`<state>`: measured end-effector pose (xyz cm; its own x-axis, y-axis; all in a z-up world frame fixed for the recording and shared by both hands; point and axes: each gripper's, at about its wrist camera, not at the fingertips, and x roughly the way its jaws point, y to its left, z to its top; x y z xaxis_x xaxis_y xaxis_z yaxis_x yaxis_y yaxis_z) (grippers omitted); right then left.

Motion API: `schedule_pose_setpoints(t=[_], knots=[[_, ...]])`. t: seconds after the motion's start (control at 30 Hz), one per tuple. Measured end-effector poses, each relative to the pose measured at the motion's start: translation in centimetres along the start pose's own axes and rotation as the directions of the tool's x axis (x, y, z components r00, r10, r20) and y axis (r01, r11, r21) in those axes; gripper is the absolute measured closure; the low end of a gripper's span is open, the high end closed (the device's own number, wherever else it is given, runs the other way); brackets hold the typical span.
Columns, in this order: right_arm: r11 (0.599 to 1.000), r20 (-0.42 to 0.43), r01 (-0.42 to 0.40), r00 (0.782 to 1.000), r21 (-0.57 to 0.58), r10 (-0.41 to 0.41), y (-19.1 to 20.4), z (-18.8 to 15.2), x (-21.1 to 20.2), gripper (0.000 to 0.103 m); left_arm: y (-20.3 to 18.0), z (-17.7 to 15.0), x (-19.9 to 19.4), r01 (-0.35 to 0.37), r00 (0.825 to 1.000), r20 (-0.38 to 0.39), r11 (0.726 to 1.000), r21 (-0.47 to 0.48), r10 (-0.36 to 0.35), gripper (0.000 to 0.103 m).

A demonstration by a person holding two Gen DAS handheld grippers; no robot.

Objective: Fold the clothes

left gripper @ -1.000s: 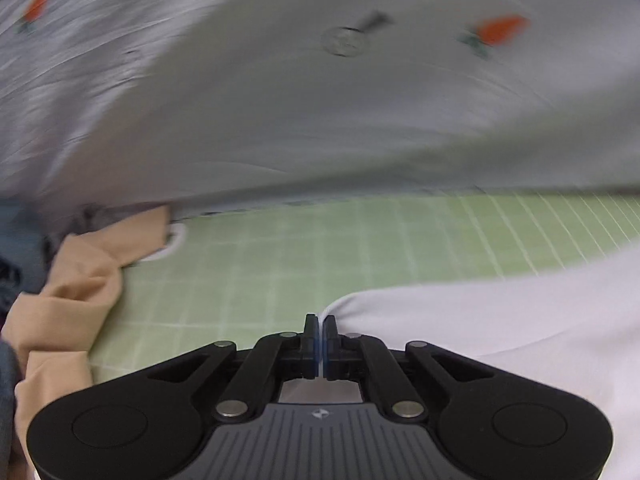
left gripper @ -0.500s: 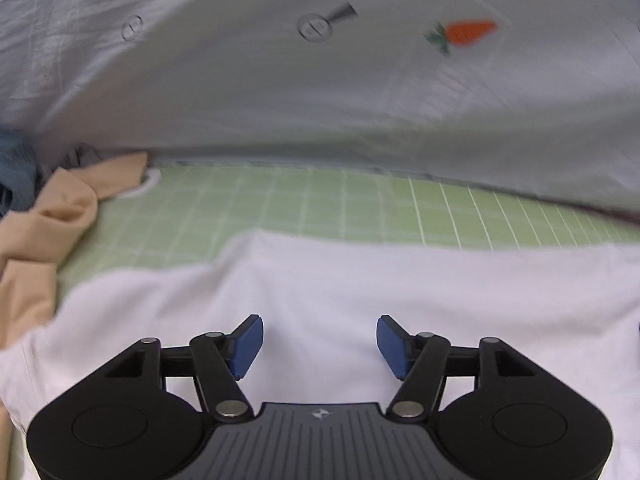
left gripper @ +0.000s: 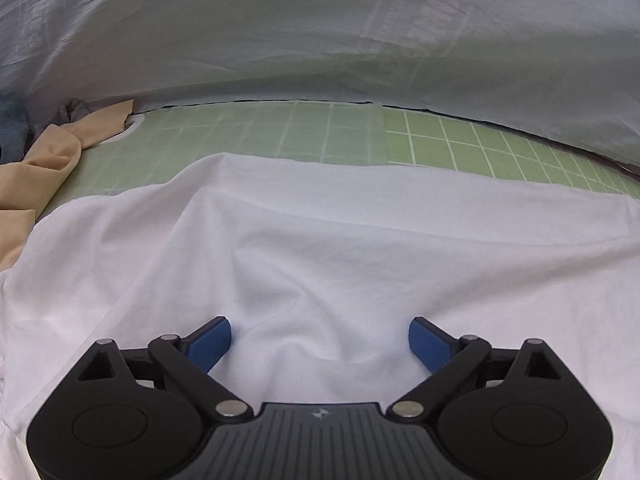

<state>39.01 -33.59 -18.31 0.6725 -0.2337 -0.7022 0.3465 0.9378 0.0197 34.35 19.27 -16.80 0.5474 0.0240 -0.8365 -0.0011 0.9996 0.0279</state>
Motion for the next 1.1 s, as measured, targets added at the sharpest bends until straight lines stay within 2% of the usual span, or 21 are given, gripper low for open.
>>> schedule_pose_setpoints(t=[0.13, 0.2, 0.23, 0.27, 0.37, 0.4, 0.43, 0.47, 0.53, 0.63, 0.7, 0.73, 0.77, 0.83, 0.87, 0.9, 0.93, 1.0, 1.03, 1.1], knots=[[0.994, 0.000, 0.103, 0.995, 0.027, -0.103, -5.1, -0.1, 0.2, 0.000, -0.5, 0.3, 0.4, -0.012, 1.000, -0.013, 1.000, -0.013, 0.012, 0.000], [0.995, -0.019, 0.094, 0.996, 0.045, -0.093, -7.3, -0.2, 0.6, 0.003, -0.5, 0.4, 0.5, -0.015, 1.000, -0.020, 1.000, -0.020, 0.015, 0.000], [0.997, -0.025, 0.064, 0.998, 0.044, -0.063, -8.0, -0.3, 0.7, 0.012, -0.5, 0.5, 0.5, -0.016, 1.000, -0.022, 1.000, -0.021, 0.016, 0.000], [0.999, -0.028, 0.028, 0.999, 0.030, -0.028, -8.4, -0.2, 0.7, 0.018, -0.5, 0.5, 0.5, -0.018, 1.000, -0.024, 1.000, -0.022, 0.017, 0.000], [0.996, -0.058, -0.058, 0.997, -0.062, 0.055, -8.2, 0.4, 0.5, 0.049, -0.6, 0.6, 0.5, -0.023, 0.999, -0.030, 0.999, -0.025, 0.022, 0.000], [0.995, -0.074, -0.071, 0.995, -0.068, 0.066, -8.3, 0.9, 0.5, 0.082, -0.6, 0.7, 0.5, -0.025, 0.999, -0.033, 0.999, -0.027, 0.024, 0.001], [0.994, -0.087, -0.083, 0.993, -0.073, 0.076, -8.4, 1.4, 0.5, 0.090, -0.6, 0.8, 0.4, -0.023, 0.999, -0.032, 0.999, -0.029, 0.022, 0.001], [0.993, -0.084, -0.084, 0.993, -0.083, 0.077, -8.6, 1.7, 0.5, 0.090, -0.6, 0.9, 0.3, -0.021, 0.999, -0.030, 0.999, -0.031, 0.020, 0.001], [0.991, -0.045, -0.027, 0.999, -0.130, 0.021, -9.1, 2.4, 0.8, 0.091, -0.4, 1.2, -0.3, -0.007, 1.000, -0.008, 0.999, -0.038, 0.007, 0.001], [0.990, 0.001, 0.092, 0.996, -0.108, -0.092, -10.3, 3.7, 1.7, 0.091, 0.5, 1.4, -1.3, 0.005, 0.999, 0.033, 0.998, -0.055, -0.003, 0.001], [0.988, -0.009, 0.138, 0.990, -0.062, -0.139, -11.0, 4.3, 2.8, 0.087, 1.2, 1.3, -1.6, -0.014, 0.999, 0.043, 0.998, -0.064, 0.017, 0.001], [0.982, -0.021, 0.177, 0.984, -0.062, -0.178, -10.9, 4.5, 3.1, 0.074, 1.6, 1.1, -1.5, -0.036, 0.999, 0.038, 0.997, -0.069, 0.039, 0.001], [0.972, -0.021, 0.224, 0.974, -0.068, -0.226, -10.7, 4.5, 3.1, 0.068, 2.2, 1.0, -1.4, -0.061, 0.997, 0.031, 0.994, -0.086, 0.064, 0.001], [0.952, 0.009, 0.297, 0.955, -0.073, -0.298, -9.8, 4.2, 2.1, 0.044, 3.3, 0.6, -1.5, -0.067, 0.997, 0.024, 0.988, -0.137, 0.071, 0.001], [0.949, 0.022, 0.308, 0.951, -0.072, -0.307, -9.3, 3.9, 1.2, 0.037, 3.8, 0.4, -1.6, -0.066, 0.997, 0.022, 0.984, -0.164, 0.070, 0.001], [0.952, 0.034, 0.299, 0.954, -0.069, -0.298, -8.5, 3.3, 0.1, 0.026, 4.0, 0.2, -1.6, -0.066, 0.997, 0.021, 0.983, -0.173, 0.071, 0.001], [0.960, 0.043, 0.271, 0.962, -0.069, -0.269, -7.7, 2.6, -1.1, 0.020, 4.0, 0.0, -1.7, -0.067, 0.997, 0.021, 0.982, -0.175, 0.071, 0.001], [0.979, 0.052, 0.192, 0.981, -0.065, -0.189, -6.0, 0.8, -3.5, 0.015, 3.6, -0.5, -1.7, -0.076, 0.997, 0.016, 0.986, -0.151, 0.080, 0.001], [0.988, 0.049, 0.143, 0.989, -0.064, -0.140, -5.0, -0.1, -4.7, 0.009, 3.4, -0.7, -1.7, -0.081, 0.996, 0.014, 0.987, -0.137, 0.084, 0.001], [0.995, 0.044, 0.046, 0.998, -0.085, -0.042, -2.8, -2.0, -6.9, 0.005, 3.0, -1.0, -1.8, -0.080, 0.997, 0.013, 0.990, -0.115, 0.082, 0.000]])
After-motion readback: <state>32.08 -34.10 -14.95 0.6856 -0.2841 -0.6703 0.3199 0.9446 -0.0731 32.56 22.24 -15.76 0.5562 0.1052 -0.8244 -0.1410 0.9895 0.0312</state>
